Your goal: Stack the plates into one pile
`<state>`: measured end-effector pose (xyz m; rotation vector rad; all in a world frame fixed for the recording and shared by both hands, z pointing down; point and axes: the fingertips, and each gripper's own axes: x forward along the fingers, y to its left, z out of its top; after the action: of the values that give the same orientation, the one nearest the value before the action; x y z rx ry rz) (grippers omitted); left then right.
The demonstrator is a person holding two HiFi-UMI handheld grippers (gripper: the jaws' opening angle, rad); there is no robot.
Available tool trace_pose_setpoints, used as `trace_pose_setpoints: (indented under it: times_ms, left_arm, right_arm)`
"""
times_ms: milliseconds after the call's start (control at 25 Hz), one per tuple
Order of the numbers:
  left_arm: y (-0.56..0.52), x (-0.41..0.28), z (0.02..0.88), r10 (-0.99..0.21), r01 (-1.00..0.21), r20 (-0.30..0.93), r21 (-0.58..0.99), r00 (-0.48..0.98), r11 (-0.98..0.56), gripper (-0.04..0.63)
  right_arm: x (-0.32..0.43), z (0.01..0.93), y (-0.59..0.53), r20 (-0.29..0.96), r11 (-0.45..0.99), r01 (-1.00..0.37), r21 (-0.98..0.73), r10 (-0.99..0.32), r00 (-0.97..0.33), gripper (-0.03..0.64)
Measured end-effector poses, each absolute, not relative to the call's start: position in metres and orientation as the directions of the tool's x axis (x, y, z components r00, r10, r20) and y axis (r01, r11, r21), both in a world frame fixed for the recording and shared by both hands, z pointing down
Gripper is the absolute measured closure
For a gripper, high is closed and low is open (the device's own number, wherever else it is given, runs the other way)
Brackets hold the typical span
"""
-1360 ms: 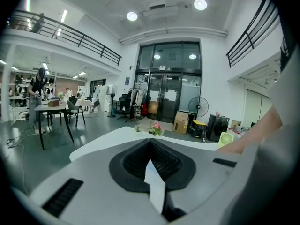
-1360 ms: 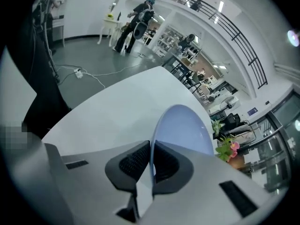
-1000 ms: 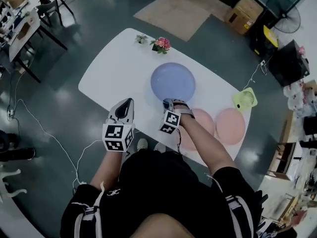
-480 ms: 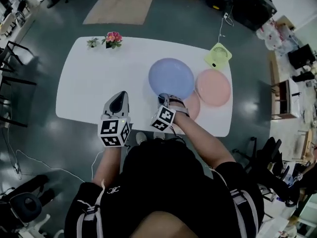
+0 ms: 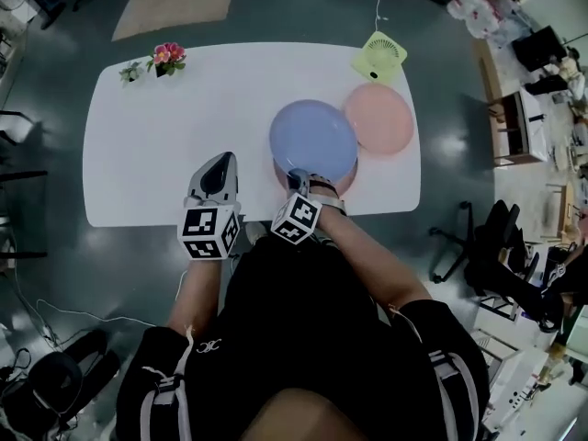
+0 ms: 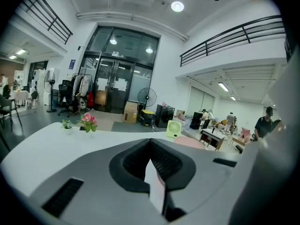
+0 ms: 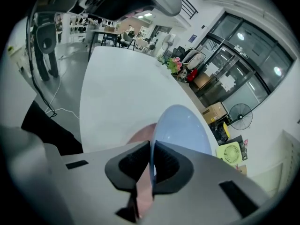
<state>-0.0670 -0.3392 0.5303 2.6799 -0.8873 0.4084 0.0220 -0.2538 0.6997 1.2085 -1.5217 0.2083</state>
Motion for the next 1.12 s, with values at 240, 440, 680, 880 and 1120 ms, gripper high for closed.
trace_pose_setpoints:
  times_ms: [240,440,680,880,1120]
  left_arm:
    - [-0.339,-0.063,0.552,-0.499,-0.597,0.385,0.194,0.776,-0.779,0.581]
    - [-0.336,-0.062,0.559,-0.491,-0.595,0.400,0.196,0.774,-0.780,0.581]
    - [-0.343,-0.059,0.558,-0.491,-0.593,0.398,0.191,0.775,-0.782,0.581]
    - [-0.348,-0.050,0.550,-0.487,-0.582,0.386,0.183,0.784,-0.792,0.581]
    - [-0.352,-0.031,0.529,-0.472,-0.550,0.353,0.164,0.808,-0.818,0.581]
  right_arm:
    - [0.003,0.718,-0.235,0.851,0.439,-0.824,0.357,-0.517,0.093,0.578]
    - [0.002,0.737,-0.221,0.881,0.389,-0.884,0.259,-0.469,0.051,0.572]
    - [0.006,0.729,-0.218,0.870,0.289,-0.952,0.103,-0.490,-0.055,0.524]
    - [0.025,0.677,-0.239,0.754,0.176,-0.982,0.069,-0.654,-0.064,0.520]
    - [0.090,0.568,-0.283,0.436,-0.089,-0.994,0.063,-0.894,0.107,0.555]
